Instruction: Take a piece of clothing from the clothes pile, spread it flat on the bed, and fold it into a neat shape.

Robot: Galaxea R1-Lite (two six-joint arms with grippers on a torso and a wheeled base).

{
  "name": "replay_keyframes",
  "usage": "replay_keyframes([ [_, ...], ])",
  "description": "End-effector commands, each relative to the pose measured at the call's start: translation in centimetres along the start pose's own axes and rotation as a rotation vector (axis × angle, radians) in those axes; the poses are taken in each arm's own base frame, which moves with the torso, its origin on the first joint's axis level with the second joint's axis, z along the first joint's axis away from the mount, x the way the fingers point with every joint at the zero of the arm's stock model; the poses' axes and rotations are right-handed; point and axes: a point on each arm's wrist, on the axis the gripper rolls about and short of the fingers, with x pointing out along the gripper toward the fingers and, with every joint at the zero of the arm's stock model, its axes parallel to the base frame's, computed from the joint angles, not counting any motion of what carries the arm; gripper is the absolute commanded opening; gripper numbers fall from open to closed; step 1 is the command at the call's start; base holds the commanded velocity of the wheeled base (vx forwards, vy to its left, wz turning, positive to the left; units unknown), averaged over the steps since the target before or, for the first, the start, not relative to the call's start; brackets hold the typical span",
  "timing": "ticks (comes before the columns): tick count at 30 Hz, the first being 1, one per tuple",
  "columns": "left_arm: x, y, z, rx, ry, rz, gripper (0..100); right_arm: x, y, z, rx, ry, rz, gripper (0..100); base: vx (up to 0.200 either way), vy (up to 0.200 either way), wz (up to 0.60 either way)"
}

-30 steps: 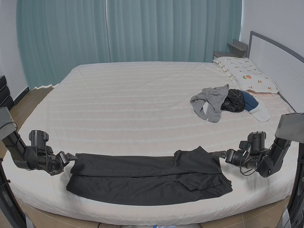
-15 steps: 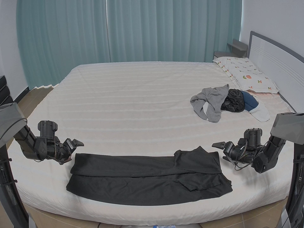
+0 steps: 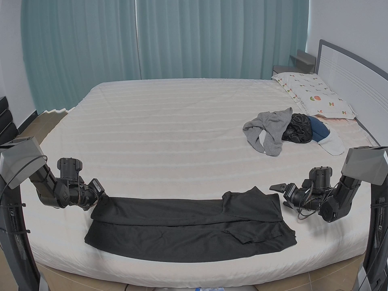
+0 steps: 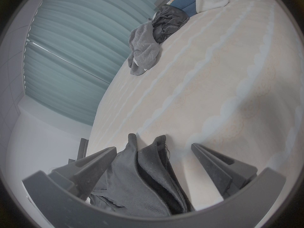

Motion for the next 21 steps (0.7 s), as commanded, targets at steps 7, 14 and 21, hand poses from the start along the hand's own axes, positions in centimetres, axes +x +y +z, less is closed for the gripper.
replay_keyframes([
  [7, -0.8, 1.1, 1.3, -0.108, -0.043, 0.016, 0, 1.0, 0.0, 0.3, -0.007, -0.004, 0.017, 100, 0.0, 0.0, 0.0],
  [14, -0.7, 1.4, 1.2, -0.11, -0.038, 0.021, 0, 2.1, -0.2, 0.3, -0.012, -0.006, 0.025, 0, 0.0, 0.0, 0.0],
  [21, -0.6, 1.4, 1.1, -0.11, -0.035, 0.022, 0, 2.6, -0.2, 0.5, -0.013, -0.012, 0.031, 0, 0.0, 0.0, 0.0],
])
